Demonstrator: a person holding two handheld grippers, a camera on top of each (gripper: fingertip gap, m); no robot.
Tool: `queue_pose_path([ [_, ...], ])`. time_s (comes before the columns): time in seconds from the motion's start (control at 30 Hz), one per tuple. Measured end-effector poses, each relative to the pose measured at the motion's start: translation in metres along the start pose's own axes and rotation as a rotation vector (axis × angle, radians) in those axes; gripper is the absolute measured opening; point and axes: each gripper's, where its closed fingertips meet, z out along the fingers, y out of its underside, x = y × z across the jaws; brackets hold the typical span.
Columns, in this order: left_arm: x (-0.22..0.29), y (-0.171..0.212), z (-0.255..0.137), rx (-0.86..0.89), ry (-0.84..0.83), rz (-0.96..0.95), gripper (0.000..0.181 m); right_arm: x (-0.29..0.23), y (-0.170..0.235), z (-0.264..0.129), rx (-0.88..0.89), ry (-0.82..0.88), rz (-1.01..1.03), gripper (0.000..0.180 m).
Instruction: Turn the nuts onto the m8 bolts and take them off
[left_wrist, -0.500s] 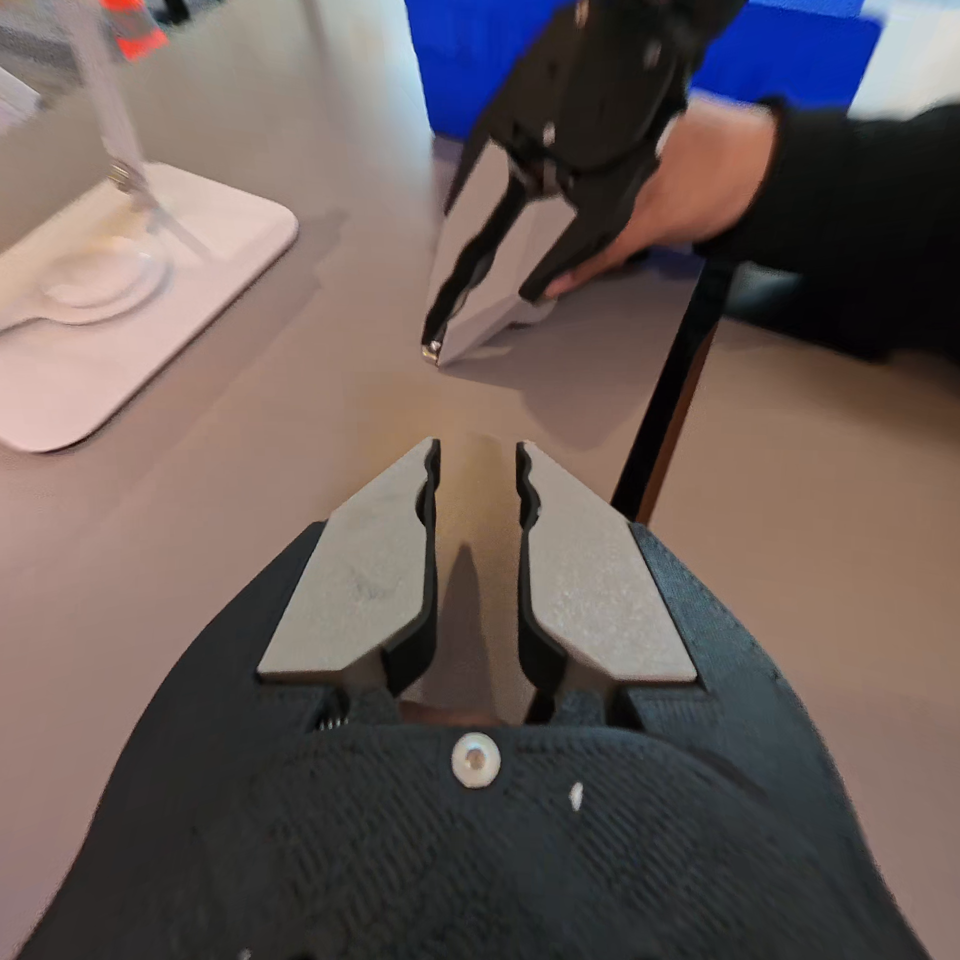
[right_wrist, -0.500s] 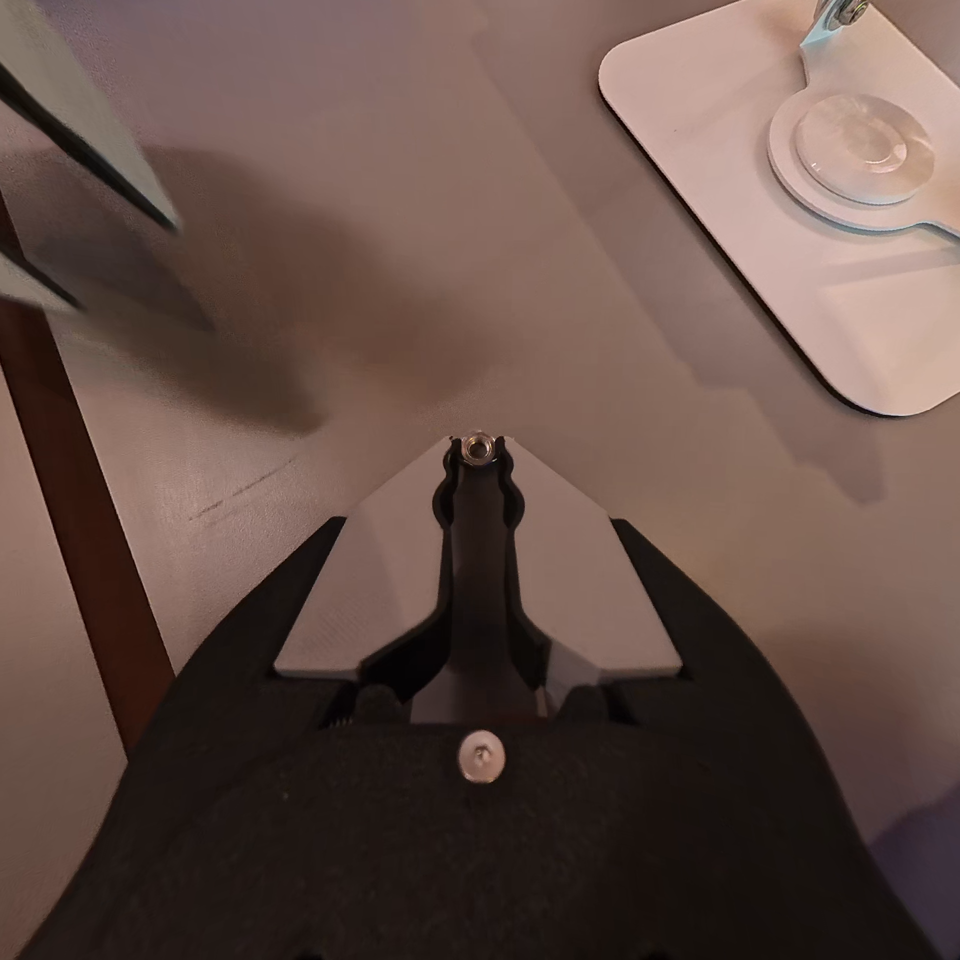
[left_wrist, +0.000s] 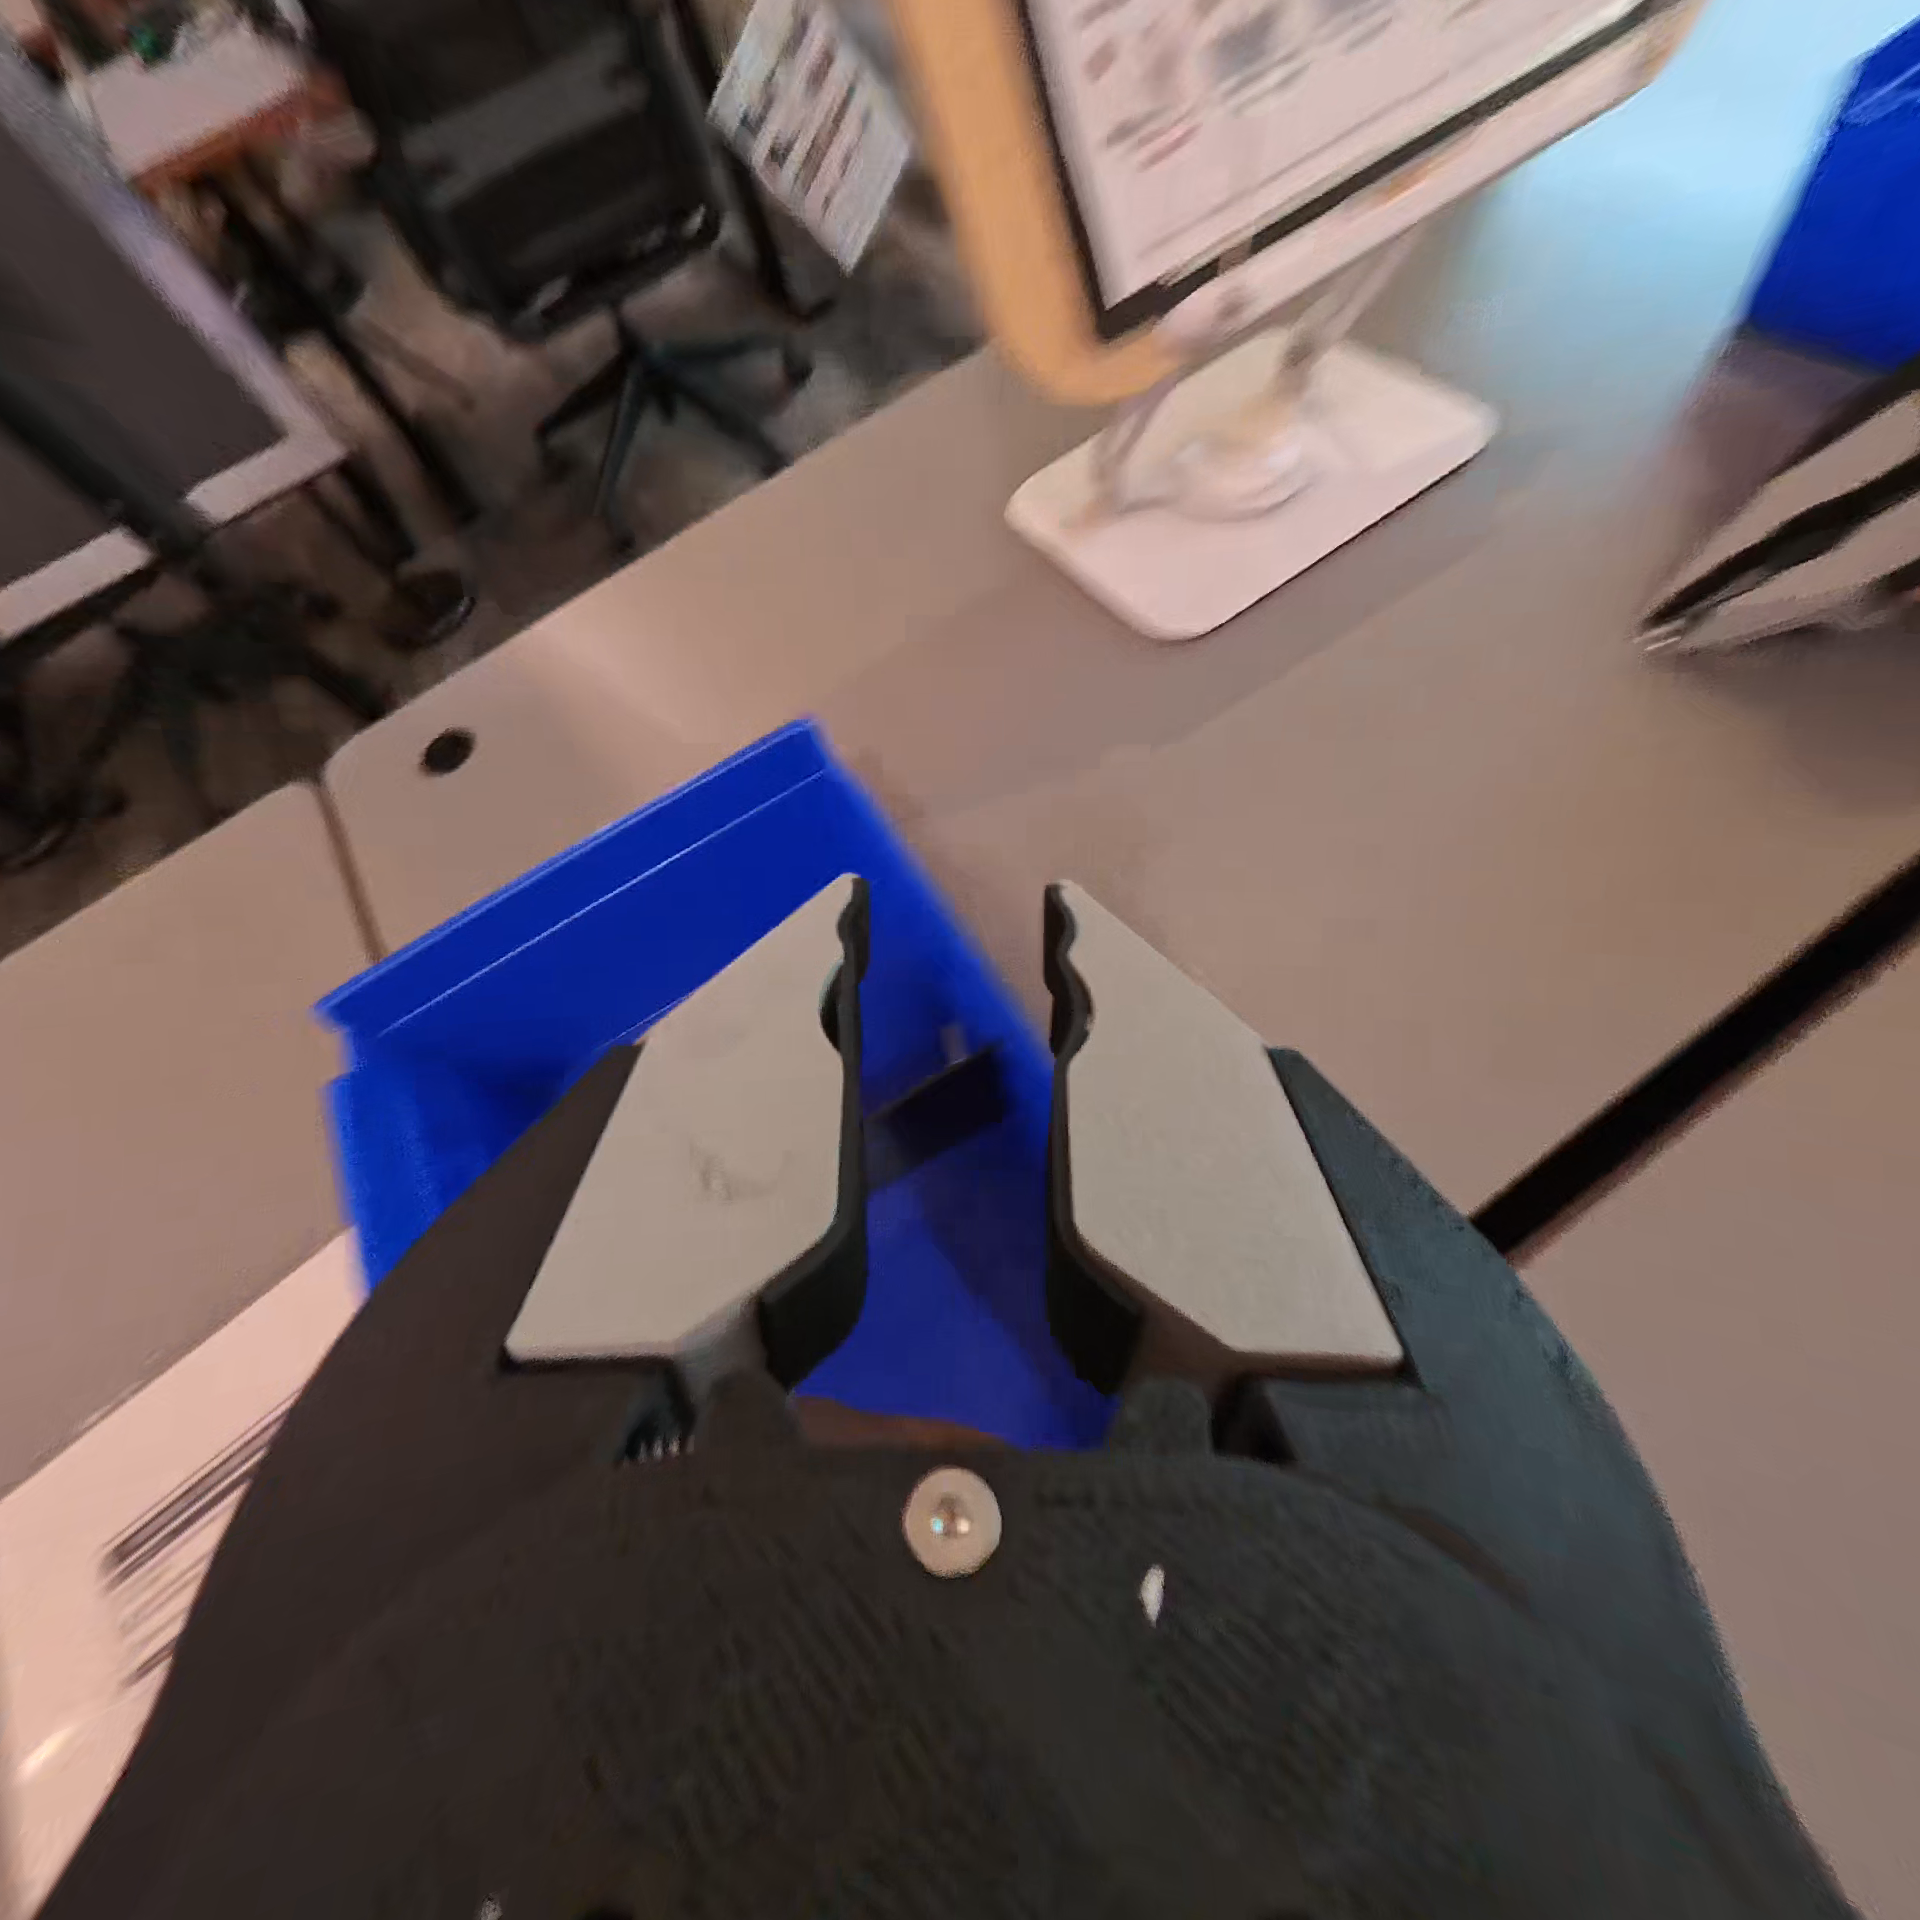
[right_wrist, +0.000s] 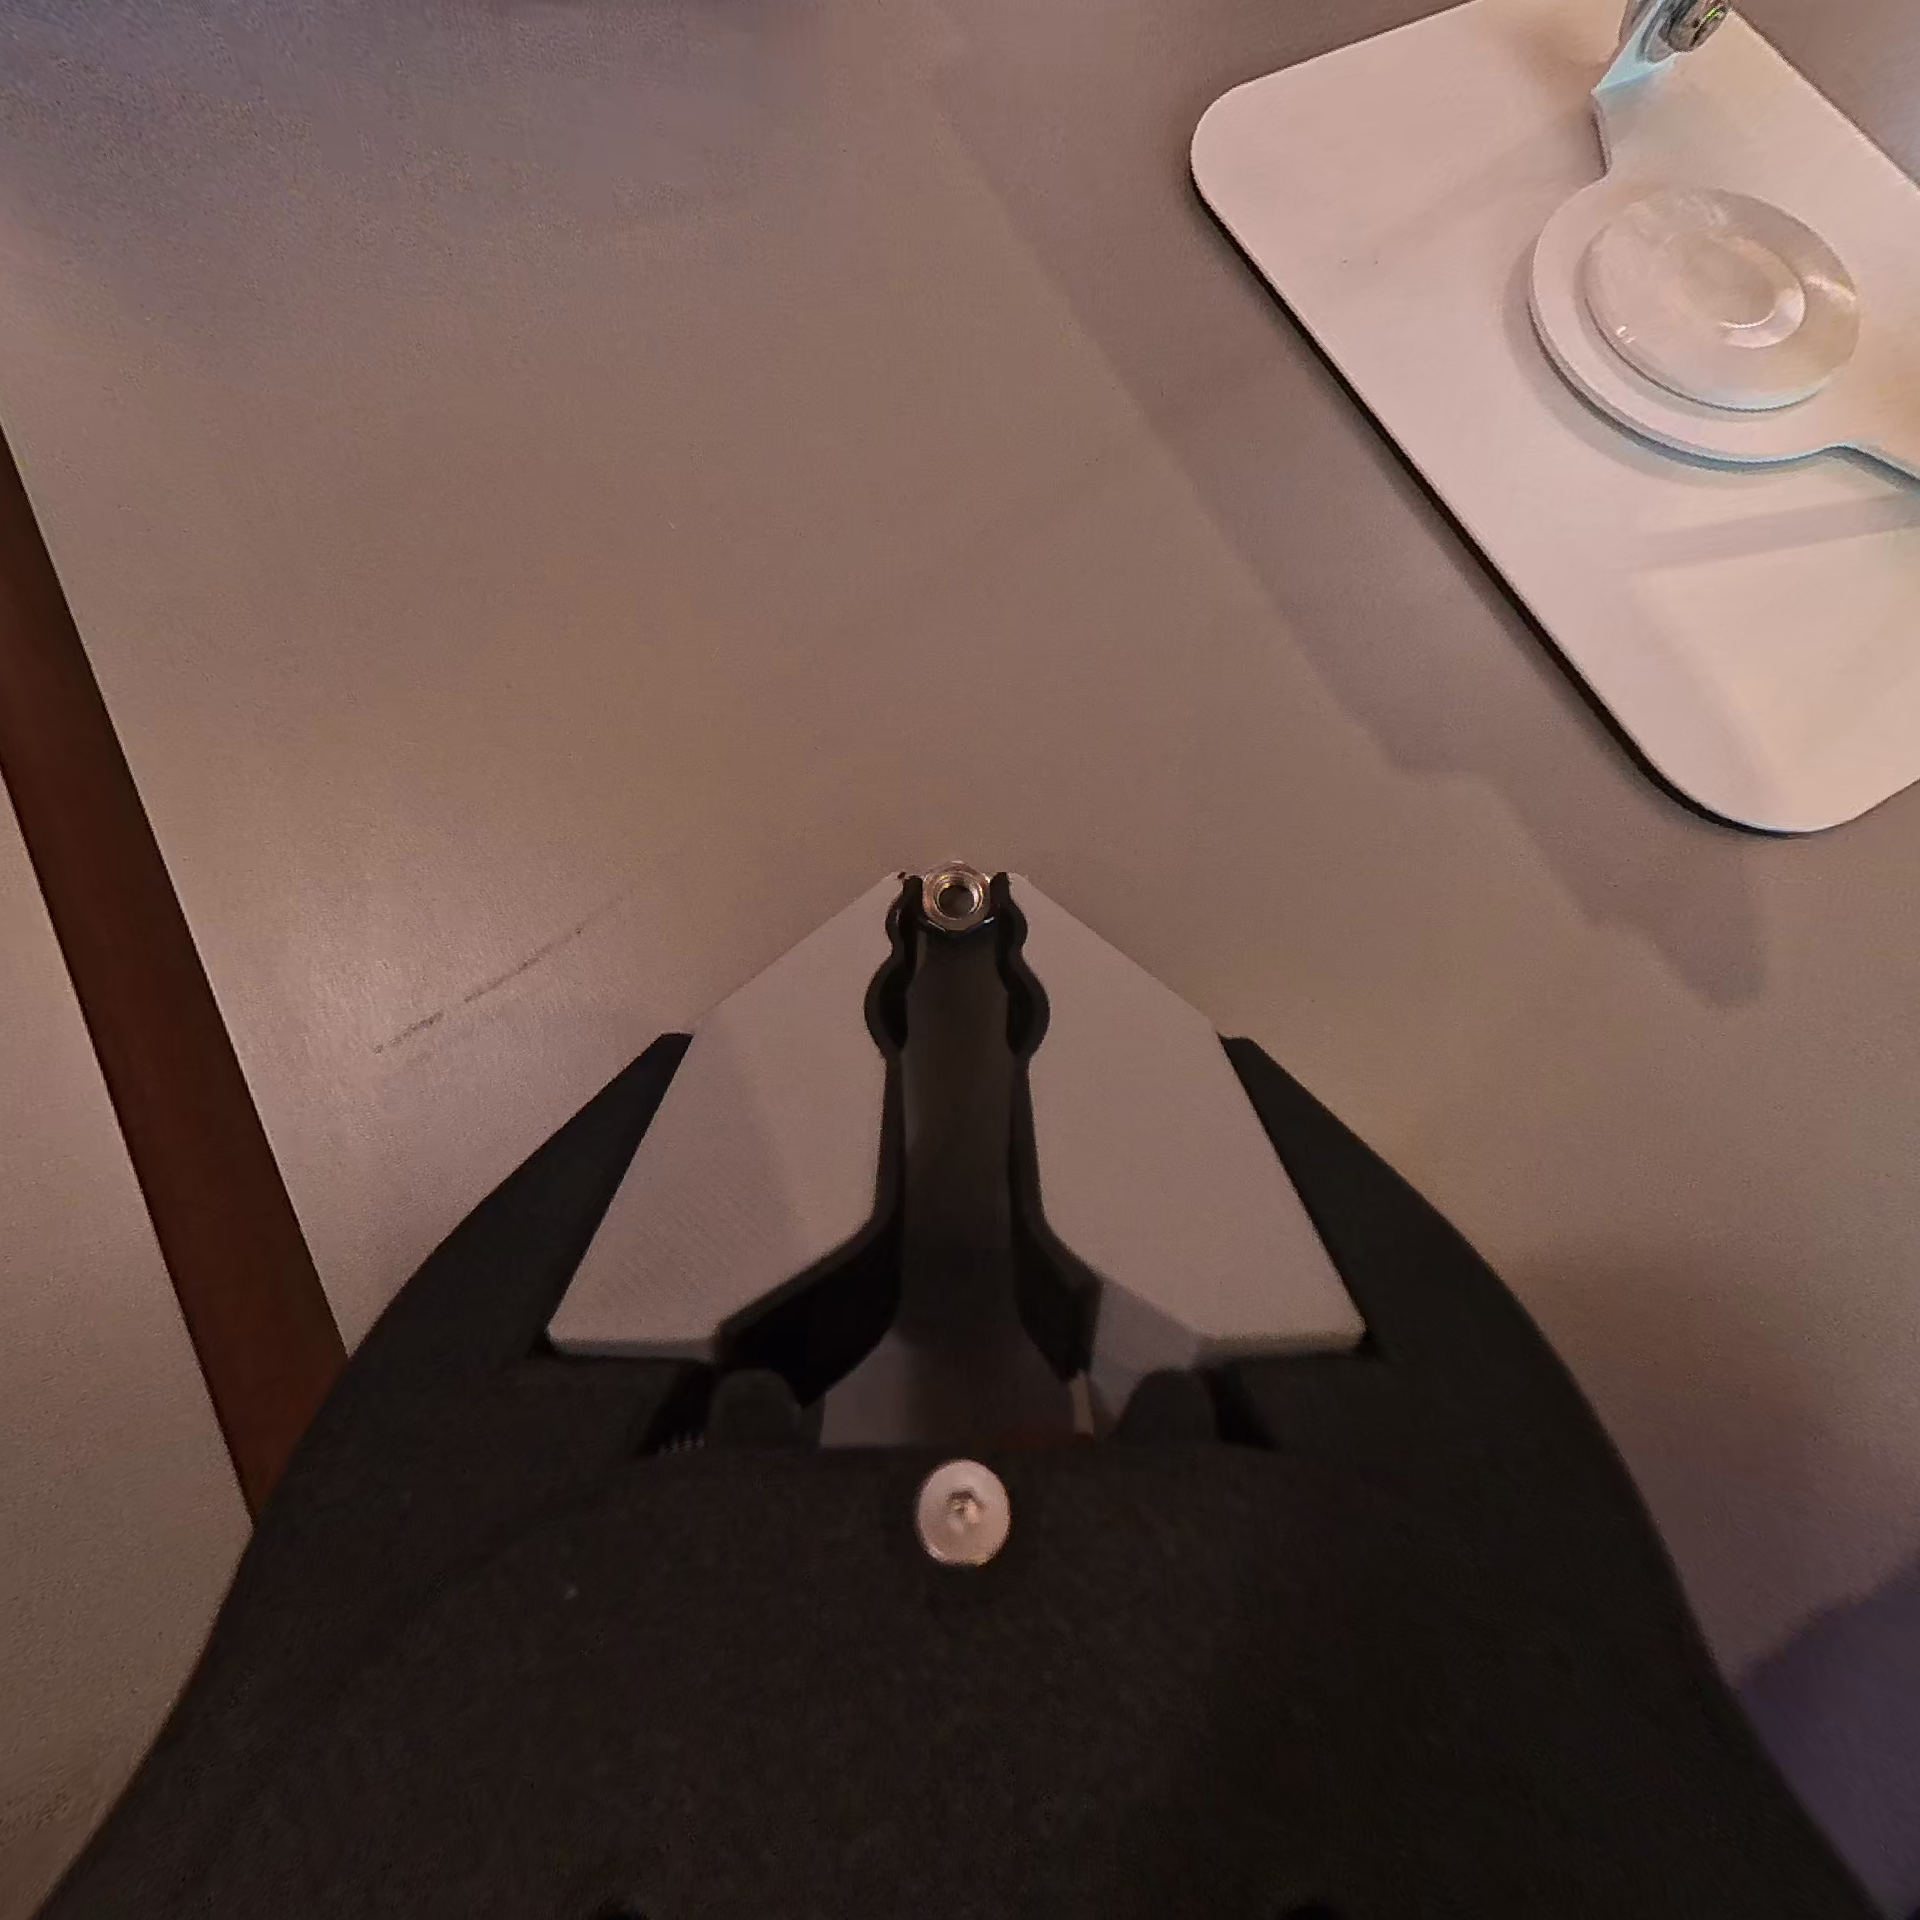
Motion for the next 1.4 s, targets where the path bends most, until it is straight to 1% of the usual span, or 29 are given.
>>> queue_pose_path([
  [0.03,-0.019,0.010,0.005,-0.052,-0.016,0.008,0.033,0.000,0.000,0.000,0.000,0.001,0.002,0.011],
  [0.13,-0.057,0.038,0.028,-0.194,0.017,0.010,0.034,0.000,0.000,0.001,-0.001,0.004,0.006,0.011],
  [0.3,-0.085,0.074,0.069,-0.382,0.178,-0.022,0.034,0.000,0.000,0.000,-0.004,0.026,0.001,0.011],
  [0.47,-0.084,0.118,0.081,-0.609,0.323,0.035,0.035,0.000,-0.001,0.001,-0.003,0.030,0.008,0.012],
  [0.53,-0.085,0.127,0.091,-0.651,0.335,0.053,0.035,0.000,-0.001,0.001,-0.003,0.037,-0.001,0.011],
  [0.6,-0.074,0.137,0.097,-0.722,0.419,0.034,0.035,0.000,-0.002,0.001,-0.001,0.038,-0.004,0.011],
  [0.67,-0.069,0.151,0.100,-0.813,0.467,0.048,0.039,0.001,-0.002,0.001,-0.001,0.035,0.007,0.013],
  [0.7,-0.063,0.153,0.100,-0.832,0.515,0.030,0.047,0.002,-0.002,0.001,0.000,0.041,0.013,0.015],
  [0.77,-0.062,0.148,0.111,-0.815,0.501,0.000,0.047,0.003,-0.001,0.001,0.001,0.043,0.017,0.019],
  [0.9,-0.063,0.163,0.124,-0.886,0.456,0.073,0.048,0.003,-0.001,0.000,0.000,0.051,0.007,0.020],
  [0.93,-0.062,0.167,0.126,-0.921,0.449,0.072,0.046,0.002,-0.001,0.000,0.000,0.054,0.003,0.020],
  [0.97,-0.059,0.163,0.131,-0.897,0.458,0.091,0.034,0.002,-0.001,0.000,-0.001,0.056,0.001,0.020],
  [1.0,-0.050,0.163,0.127,-0.922,0.506,0.090,0.030,0.002,-0.001,0.000,-0.003,0.056,0.001,0.020],
  [1.07,-0.040,0.167,0.116,-0.983,0.568,0.129,0.031,0.001,-0.001,0.000,-0.005,0.055,0.000,0.020],
  [1.17,-0.047,0.185,0.095,-1.142,0.575,0.199,0.000,0.000,0.000,-0.001,-0.012,0.053,-0.009,0.020],
  [1.27,-0.071,0.209,0.067,-1.356,0.526,0.255,0.000,-0.001,-0.001,-0.001,-0.023,0.057,-0.029,0.020],
  [1.33,-0.086,0.217,0.059,-1.419,0.452,0.259,0.000,-0.002,-0.001,-0.001,-0.023,0.061,-0.040,0.020],
  [1.4,-0.106,0.226,0.050,-1.486,0.357,0.308,0.000,-0.002,-0.003,-0.003,-0.019,0.062,-0.042,0.019],
])
